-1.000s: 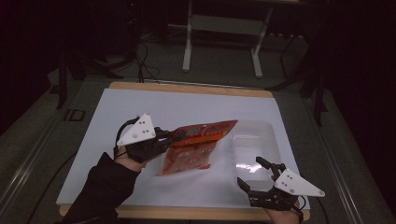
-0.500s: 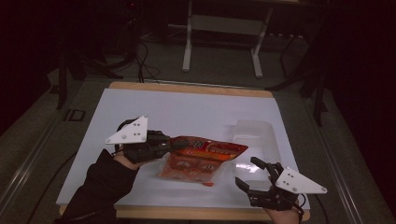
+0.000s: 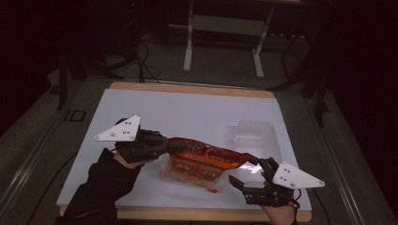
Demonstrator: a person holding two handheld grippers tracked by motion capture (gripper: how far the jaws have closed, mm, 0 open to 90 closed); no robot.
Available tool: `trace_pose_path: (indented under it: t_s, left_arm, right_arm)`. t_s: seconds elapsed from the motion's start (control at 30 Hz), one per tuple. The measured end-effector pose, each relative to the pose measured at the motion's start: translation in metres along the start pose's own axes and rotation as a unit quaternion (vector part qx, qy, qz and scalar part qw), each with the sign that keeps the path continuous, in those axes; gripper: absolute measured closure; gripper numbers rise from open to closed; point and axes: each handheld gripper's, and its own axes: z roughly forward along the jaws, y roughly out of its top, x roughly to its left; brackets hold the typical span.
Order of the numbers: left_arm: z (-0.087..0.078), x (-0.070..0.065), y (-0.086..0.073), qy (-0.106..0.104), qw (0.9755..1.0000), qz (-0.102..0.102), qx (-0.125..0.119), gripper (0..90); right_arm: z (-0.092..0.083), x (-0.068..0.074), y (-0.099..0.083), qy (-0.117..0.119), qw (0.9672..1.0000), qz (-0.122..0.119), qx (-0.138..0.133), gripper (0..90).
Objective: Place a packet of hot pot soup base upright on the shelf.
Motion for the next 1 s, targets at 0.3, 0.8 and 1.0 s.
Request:
trace_pose_path:
  t_s: [0.3, 0.8, 1.0]
  left_arm:
    - [0.014, -0.009, -0.01, 0.008, 0.9998, -0.014, 0.012, 89.6]
    - [0.026, -0.013, -0.016, 0.002, 0.9996, -0.019, 0.022, 89.6]
    - [0.023, -0.011, -0.018, -0.003, 0.9993, -0.03, 0.023, 89.5]
  right_arm:
    - [0.011, 0.005, 0.006, 0.036, 0.9993, -0.001, -0.008, 39.8]
    - [0.022, -0.004, 0.003, 0.082, 0.9963, -0.006, 0.025, 79.2]
    - [0.024, 0.0, 0.007, 0.105, 0.993, -0.02, 0.051, 90.0]
